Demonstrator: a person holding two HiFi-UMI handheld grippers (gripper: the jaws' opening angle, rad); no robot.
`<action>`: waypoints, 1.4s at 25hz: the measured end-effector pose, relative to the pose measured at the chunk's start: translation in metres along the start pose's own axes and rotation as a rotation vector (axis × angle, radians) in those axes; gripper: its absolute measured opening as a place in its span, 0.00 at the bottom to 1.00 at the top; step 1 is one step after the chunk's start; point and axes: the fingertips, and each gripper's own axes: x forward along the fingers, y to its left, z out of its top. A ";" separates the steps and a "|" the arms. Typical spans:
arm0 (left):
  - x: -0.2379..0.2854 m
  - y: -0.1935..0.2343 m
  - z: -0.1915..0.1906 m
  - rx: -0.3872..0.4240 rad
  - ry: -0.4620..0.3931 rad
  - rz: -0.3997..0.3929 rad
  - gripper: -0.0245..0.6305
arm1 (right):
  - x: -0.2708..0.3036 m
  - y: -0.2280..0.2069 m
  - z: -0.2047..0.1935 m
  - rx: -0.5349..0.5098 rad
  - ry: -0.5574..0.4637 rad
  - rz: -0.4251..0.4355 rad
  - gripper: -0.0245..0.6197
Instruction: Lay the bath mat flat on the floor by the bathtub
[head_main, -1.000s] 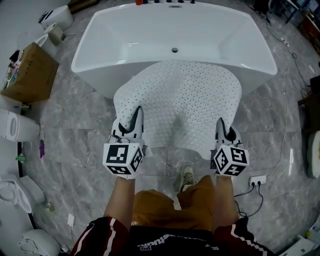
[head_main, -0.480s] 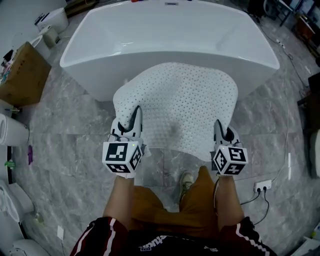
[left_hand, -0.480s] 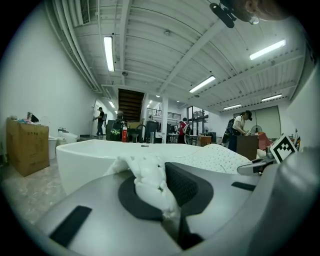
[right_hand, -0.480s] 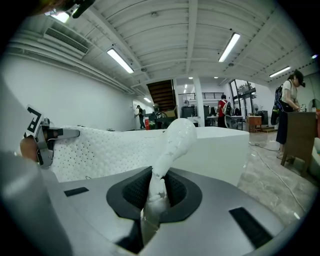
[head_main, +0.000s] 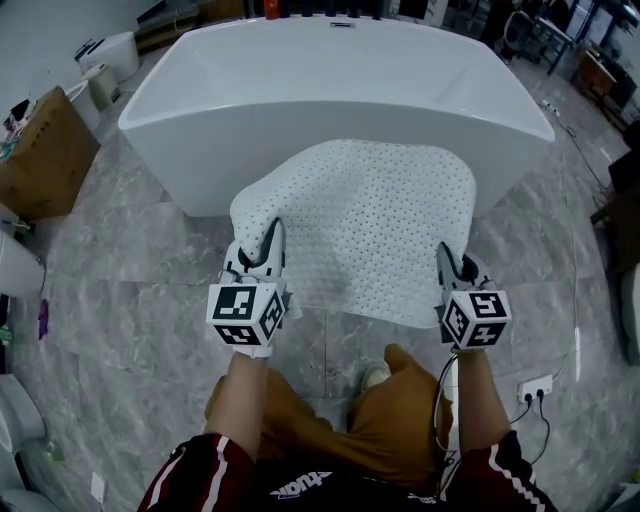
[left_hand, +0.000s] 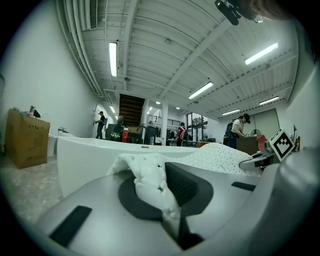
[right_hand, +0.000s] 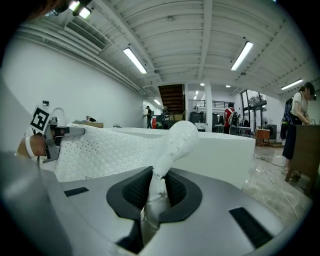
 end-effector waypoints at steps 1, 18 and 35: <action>0.001 0.000 -0.002 -0.002 -0.011 -0.002 0.09 | 0.000 -0.003 0.001 -0.018 -0.006 0.001 0.11; 0.014 -0.010 -0.019 0.010 -0.003 -0.039 0.09 | 0.017 -0.029 -0.004 -0.217 -0.005 0.069 0.11; 0.069 0.012 -0.100 0.098 0.134 -0.026 0.09 | 0.091 -0.025 -0.083 -0.196 0.096 0.089 0.11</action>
